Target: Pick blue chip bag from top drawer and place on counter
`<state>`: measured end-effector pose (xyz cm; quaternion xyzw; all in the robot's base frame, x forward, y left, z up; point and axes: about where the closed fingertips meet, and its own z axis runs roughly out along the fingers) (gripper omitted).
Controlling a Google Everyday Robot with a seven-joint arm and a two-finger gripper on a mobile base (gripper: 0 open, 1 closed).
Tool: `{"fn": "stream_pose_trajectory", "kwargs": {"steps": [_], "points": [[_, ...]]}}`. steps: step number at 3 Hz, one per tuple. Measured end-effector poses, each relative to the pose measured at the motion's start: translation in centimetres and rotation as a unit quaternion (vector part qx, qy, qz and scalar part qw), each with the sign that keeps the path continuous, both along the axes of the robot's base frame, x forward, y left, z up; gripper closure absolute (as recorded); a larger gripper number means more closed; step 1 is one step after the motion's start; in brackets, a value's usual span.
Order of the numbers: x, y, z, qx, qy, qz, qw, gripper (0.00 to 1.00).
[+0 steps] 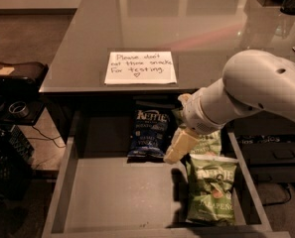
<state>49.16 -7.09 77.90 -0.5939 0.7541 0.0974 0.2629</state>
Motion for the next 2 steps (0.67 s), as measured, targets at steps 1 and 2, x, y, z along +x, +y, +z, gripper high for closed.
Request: {"fn": "stream_pose_trajectory", "kwargs": {"steps": [1, 2], "points": [[0.0, 0.0, 0.0, 0.000, 0.000, 0.001, 1.0000, 0.00], [0.2, 1.2, -2.0, -0.009, -0.012, 0.021, 0.9997, 0.00]]}}
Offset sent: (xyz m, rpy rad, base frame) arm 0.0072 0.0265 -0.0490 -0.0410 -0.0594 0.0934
